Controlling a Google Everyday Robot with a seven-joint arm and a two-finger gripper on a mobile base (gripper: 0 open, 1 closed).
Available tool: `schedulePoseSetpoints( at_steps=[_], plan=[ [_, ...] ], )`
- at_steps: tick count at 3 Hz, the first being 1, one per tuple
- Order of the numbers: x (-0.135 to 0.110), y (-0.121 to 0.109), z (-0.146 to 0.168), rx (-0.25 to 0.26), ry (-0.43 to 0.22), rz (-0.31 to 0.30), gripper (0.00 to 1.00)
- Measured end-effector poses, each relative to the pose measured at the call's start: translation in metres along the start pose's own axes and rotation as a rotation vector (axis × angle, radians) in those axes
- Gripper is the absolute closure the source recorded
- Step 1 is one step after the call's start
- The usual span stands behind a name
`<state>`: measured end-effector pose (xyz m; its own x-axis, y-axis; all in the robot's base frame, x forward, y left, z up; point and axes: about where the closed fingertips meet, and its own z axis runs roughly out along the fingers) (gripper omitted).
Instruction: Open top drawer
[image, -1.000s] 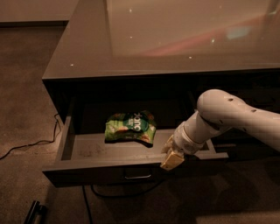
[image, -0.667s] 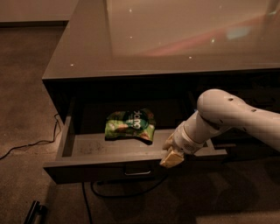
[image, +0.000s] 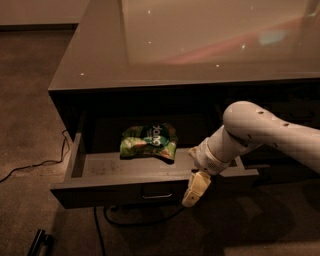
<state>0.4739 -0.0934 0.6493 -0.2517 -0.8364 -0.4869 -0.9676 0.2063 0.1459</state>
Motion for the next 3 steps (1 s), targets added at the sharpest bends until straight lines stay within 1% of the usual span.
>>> schedulePoseSetpoints(
  at_steps=[1,2,3],
  plan=[
    [-0.012,-0.004,-0.01,0.027,-0.004,-0.012,0.0],
    [-0.031,-0.008,-0.03,0.082,-0.003,-0.055,0.0],
    [-0.046,-0.02,-0.047,0.125,-0.006,-0.084,0.0]
  ],
)
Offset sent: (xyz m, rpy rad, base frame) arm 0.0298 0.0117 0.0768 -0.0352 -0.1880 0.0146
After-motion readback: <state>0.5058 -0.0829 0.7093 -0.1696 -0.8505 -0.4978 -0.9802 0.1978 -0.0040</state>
